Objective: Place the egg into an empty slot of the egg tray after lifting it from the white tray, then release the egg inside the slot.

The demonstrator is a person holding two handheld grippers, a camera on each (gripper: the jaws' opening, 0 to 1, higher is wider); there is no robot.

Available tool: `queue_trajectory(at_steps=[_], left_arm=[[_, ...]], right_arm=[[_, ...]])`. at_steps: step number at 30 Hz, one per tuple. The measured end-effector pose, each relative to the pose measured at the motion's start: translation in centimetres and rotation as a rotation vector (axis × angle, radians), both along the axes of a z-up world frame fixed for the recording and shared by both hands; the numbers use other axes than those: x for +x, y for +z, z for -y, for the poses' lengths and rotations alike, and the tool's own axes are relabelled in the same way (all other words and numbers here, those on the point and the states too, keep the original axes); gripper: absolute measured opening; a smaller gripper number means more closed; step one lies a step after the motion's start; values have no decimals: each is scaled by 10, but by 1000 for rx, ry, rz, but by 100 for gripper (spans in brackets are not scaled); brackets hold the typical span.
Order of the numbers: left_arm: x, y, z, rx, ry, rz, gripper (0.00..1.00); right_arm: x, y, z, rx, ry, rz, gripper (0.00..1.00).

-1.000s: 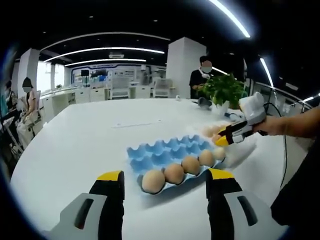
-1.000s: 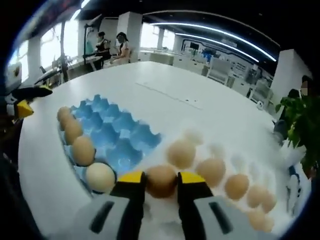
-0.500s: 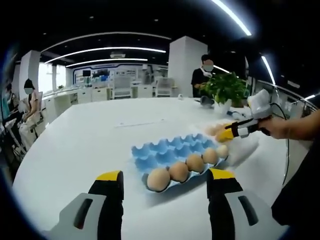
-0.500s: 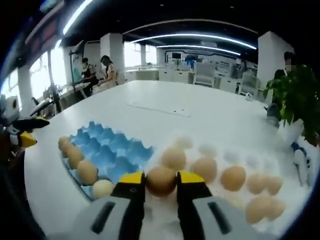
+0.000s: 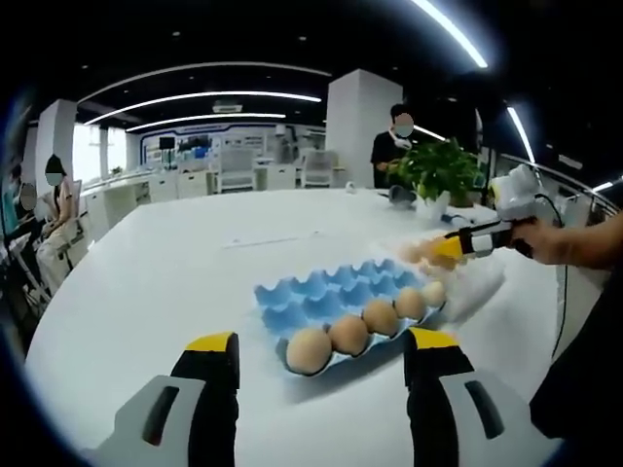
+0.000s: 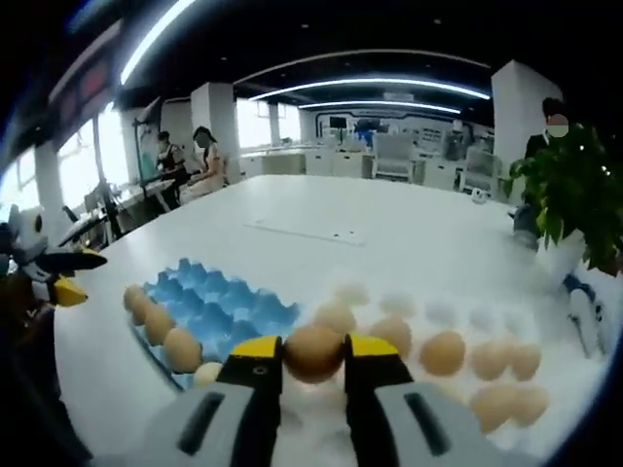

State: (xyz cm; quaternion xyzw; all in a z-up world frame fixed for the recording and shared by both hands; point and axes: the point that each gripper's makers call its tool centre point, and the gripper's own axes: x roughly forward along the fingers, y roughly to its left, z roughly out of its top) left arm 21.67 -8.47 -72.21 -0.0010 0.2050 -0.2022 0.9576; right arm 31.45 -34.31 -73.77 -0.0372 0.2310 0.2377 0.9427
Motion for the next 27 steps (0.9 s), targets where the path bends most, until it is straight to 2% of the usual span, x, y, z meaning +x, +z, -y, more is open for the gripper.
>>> queue_trajectory(at_steps=[5,12,22,27], left_arm=[[0,-2,-1,4,5,-8,74],[-1,-5,-4,0,0,-17,77],[-1,-4,-8,13,-9,-13,76],[-1,-8,-15,14,-6,-16,77]], right_arm=[[-1,9,-20,22,36,14,24],[-1,15,-60,53,112,31,24],[-1,23,-144,102,273,56,24],[-1,21,-188,115,350,57,24]])
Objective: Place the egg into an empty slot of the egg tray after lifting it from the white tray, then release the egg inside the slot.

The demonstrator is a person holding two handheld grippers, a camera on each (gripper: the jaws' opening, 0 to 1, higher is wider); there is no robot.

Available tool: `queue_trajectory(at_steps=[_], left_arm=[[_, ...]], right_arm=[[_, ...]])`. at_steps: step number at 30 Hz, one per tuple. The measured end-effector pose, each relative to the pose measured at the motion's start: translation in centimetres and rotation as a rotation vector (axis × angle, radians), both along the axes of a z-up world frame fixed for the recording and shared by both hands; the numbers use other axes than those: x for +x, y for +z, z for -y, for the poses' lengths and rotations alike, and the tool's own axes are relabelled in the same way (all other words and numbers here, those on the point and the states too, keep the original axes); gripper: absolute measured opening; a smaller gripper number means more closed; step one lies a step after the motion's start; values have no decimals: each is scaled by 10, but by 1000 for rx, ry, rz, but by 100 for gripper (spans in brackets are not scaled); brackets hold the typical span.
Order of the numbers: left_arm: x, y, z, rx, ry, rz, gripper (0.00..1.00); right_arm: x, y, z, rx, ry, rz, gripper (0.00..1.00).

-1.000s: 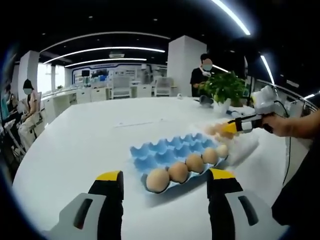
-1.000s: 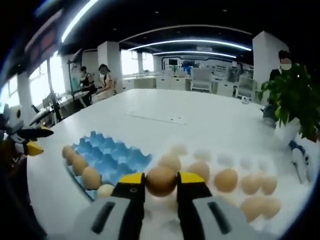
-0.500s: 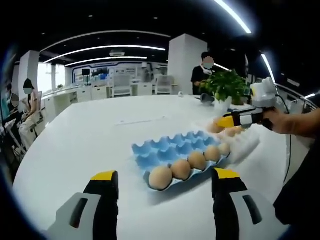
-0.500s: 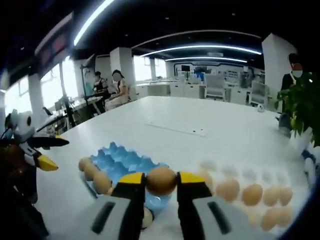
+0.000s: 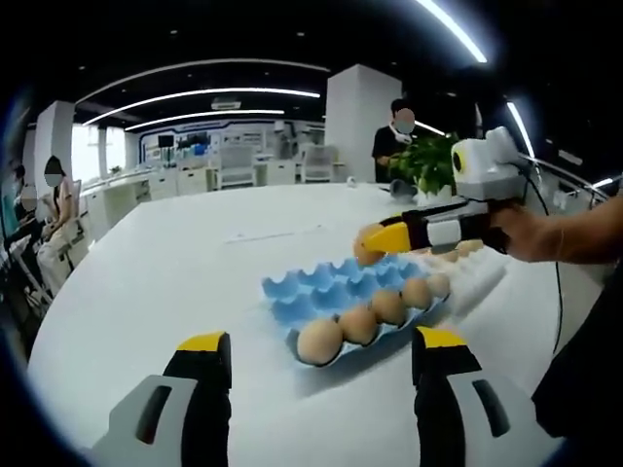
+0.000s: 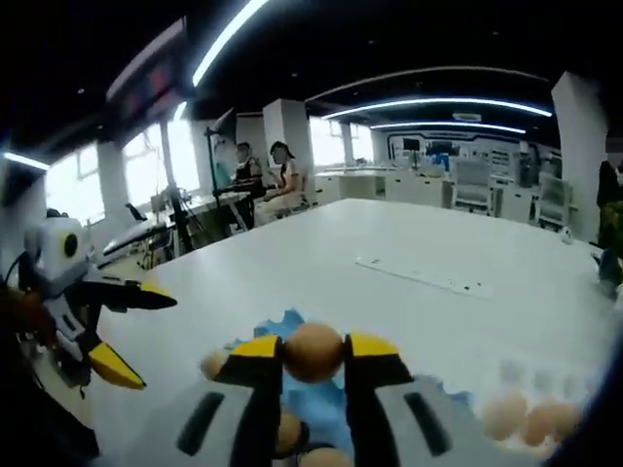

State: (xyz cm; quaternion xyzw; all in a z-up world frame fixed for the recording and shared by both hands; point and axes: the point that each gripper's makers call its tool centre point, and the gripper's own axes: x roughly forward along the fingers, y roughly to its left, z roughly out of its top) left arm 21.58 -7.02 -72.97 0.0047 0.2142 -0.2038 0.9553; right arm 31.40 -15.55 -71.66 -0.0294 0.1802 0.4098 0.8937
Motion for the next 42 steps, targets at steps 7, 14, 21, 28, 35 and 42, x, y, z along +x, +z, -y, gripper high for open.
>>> queue_trajectory(at_steps=[7,14,21,28,35,42], left_arm=[[1,-5,-5,25,-4,-5,78],[4,-5,-8,9,9,-4,79],[5,-5,-7,6,9,-4,79],[6,-4,-7,11,8,0,79],[7,-3,-6,7,5,0,79],[7,-3,-5,10,2,-2,79]], right_arm=[[-5,-8,-42,3,96,-4,24],[-5,-20,-66,-18,151,-8,24],[-7,-29,-72,-39,178,-18,24],[-7,-40,-73,-64,188,-29,24],[-8,-48,-74,-81,196,-42,24],[-8,-52,-76,-87,201,-51,24]])
